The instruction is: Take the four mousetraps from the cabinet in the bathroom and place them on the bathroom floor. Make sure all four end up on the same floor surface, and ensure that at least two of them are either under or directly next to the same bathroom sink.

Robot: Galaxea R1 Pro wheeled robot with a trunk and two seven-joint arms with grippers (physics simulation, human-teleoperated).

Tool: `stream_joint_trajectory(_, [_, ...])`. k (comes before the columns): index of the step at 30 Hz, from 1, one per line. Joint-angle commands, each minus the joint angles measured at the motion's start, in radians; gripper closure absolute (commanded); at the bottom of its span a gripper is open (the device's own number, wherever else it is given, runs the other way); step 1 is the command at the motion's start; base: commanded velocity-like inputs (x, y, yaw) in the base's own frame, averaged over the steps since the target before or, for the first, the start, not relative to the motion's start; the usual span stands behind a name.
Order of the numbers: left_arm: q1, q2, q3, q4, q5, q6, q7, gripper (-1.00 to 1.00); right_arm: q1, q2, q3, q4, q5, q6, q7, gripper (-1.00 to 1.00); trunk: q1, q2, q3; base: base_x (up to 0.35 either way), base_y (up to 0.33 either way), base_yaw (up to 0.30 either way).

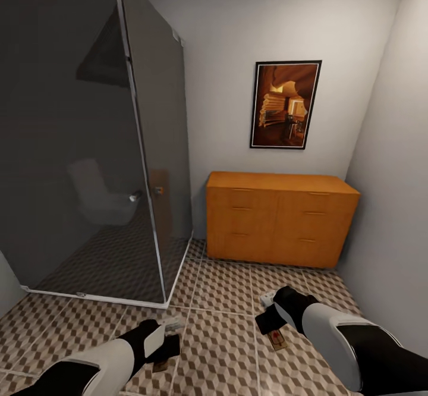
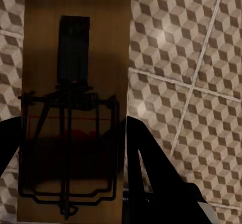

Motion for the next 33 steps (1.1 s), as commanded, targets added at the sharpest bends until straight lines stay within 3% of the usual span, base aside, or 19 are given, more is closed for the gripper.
stream_joint_trajectory(1, [0.000,0.005,-0.008,-0.001,0.008,0.003,0.002,1.00,-0.001,0.000,-0.001,0.001,0.008,0.001,0.006,1.00,0.000,-0.001,-0.001,0.000,0.000,0.172])
stream_joint_trajectory(7, [0.003,0.016,-0.005,0.000,0.047,-0.008,-0.018,1.00,-0.001,-0.001,-0.001,0.001,0.009,-0.010,0.007,1.00,0.000,-0.001,-0.002,0.000,0.000,0.055])
stream_joint_trajectory(11, [0.004,0.019,-0.004,0.001,0.070,-0.018,-0.067,1.00,-0.001,0.000,-0.001,0.001,0.009,-0.011,0.007,1.00,0.000,-0.001,-0.002,0.000,0.000,0.007])
stream_joint_trajectory(22, [0.006,0.020,-0.004,-0.001,0.077,-0.024,-0.091,1.00,-0.001,0.002,0.000,0.001,0.010,-0.008,0.007,1.00,0.000,-0.001,-0.002,0.000,0.000,0.017])
stream_joint_trajectory(33, [0.006,0.038,-0.003,-0.001,0.079,-0.024,-0.091,1.00,0.000,0.019,0.000,0.001,0.011,-0.009,0.004,1.00,0.000,-0.001,-0.002,0.000,0.000,0.248])
